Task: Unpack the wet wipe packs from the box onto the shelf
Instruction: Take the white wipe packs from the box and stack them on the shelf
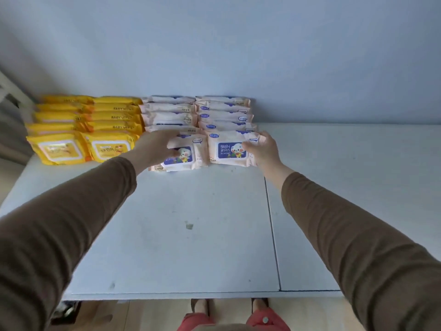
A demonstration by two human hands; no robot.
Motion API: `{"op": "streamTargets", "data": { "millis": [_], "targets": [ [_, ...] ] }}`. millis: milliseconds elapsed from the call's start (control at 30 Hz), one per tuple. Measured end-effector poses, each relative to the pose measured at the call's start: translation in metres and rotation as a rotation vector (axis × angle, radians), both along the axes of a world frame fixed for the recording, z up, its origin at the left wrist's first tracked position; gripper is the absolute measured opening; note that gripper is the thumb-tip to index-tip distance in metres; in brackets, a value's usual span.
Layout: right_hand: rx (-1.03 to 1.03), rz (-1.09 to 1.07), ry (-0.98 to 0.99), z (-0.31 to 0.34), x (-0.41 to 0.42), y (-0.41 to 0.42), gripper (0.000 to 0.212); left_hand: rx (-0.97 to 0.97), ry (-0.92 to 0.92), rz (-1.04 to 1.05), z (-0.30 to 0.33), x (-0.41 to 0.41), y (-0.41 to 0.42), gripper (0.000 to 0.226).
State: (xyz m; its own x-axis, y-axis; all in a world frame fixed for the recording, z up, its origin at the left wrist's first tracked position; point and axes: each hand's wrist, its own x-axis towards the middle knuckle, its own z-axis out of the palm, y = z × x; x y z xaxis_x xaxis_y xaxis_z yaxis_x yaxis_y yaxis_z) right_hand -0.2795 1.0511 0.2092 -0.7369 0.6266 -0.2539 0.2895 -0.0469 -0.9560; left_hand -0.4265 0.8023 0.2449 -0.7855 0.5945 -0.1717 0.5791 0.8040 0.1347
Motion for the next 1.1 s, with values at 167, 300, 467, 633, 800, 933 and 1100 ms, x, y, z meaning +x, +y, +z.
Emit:
{"op": "streamTargets", "data": {
  "millis": [167,300,467,633,800,933,1100],
  "targets": [
    [0.207,-0.168,-0.082,-0.025,0.007,-0.026,0.067,0.061,0.093,-0.175,-0.013,-0.006,-0.012,0.069],
    [0.360,-0.163,-0.173,-0.041,0.011,-0.042,0.081,0.010,0.183,-0.197,-0.021,-0.011,-0.019,0.077],
    [0.457,-0.128,-0.295,-0.035,-0.012,-0.034,0.078,0.048,0.256,-0.166,-0.025,-0.013,-0.010,0.069],
    [0.507,-0.168,-0.304,-0.034,-0.005,-0.037,0.088,0.037,0.340,-0.160,-0.027,-0.004,-0.010,0.074],
    [0.591,-0.128,-0.353,-0.033,0.034,-0.031,0.098,0.090,0.434,-0.272,-0.026,0.023,0.004,0.083],
    [0.721,-0.086,-0.352,-0.024,0.101,-0.014,0.080,0.198,0.398,-0.398,-0.025,0.073,0.045,0.074],
    [0.902,-0.055,-0.427,-0.011,0.220,0.019,0.062,0.222,0.212,-0.544,-0.030,0.167,0.120,0.065]
  ]
}}
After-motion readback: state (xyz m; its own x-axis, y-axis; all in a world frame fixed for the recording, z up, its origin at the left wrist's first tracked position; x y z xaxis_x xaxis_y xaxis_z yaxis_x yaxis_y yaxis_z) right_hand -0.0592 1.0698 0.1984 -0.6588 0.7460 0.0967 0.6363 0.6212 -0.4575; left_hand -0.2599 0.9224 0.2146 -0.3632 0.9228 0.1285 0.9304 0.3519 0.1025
